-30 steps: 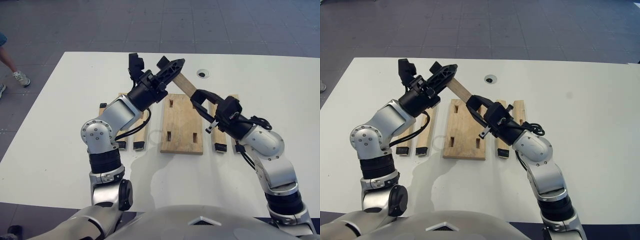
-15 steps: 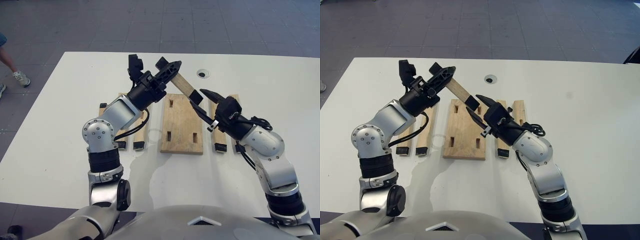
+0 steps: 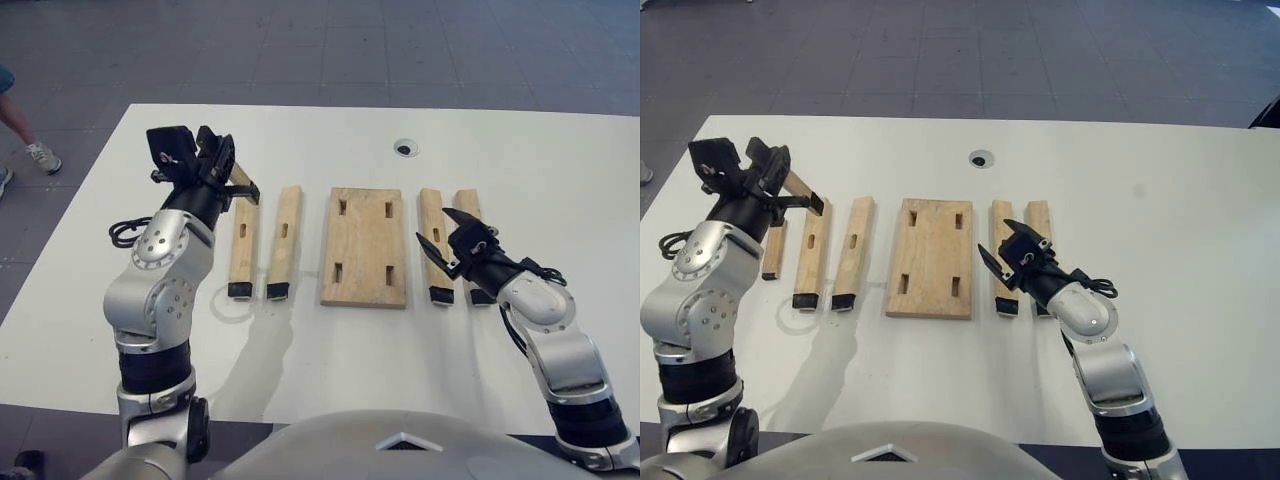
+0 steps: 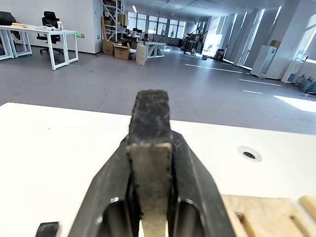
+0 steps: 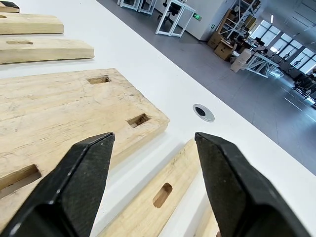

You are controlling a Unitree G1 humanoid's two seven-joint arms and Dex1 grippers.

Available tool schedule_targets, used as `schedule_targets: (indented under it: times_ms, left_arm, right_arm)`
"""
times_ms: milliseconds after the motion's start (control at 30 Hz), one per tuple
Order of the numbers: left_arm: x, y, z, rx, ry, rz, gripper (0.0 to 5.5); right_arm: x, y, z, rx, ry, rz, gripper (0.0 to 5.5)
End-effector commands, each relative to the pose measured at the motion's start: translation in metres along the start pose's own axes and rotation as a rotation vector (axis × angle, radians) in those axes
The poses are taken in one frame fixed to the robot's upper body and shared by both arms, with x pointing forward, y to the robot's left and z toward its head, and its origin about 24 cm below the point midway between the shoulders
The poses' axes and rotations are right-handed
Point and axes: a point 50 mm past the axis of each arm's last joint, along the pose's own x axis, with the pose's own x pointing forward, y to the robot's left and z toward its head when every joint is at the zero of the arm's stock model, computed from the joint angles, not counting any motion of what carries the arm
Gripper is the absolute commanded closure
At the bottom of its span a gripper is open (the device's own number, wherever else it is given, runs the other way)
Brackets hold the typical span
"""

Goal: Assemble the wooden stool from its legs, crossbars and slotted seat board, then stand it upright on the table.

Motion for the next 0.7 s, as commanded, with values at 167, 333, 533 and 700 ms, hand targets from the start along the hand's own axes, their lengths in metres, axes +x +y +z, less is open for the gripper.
schedule_targets:
  times_ms: [167,333,533,700]
  left_arm:
    - [-0.005,0.025,-0.027,0.001,0.065,0.143,5.07]
    - [0.000,0.024,-0.040,0.003,0.093,0.126,5.07]
    - [0.004,0.026,-0.048,0.018,0.105,0.126,5.07]
    - [0.005,0.029,-0.049,0.026,0.098,0.126,5.07]
  right_arm:
    - [-0.002,0.000,-0.007,0.033,0.073,-0.081,2.50]
    - [-0.005,0.005,-0.006,0.047,0.079,-0.092,2.50]
    - [-0.005,0.004,-0.004,0.048,0.074,-0.084,2.50]
    - [-0.005,0.004,-0.004,0.046,0.073,-0.078,2.50]
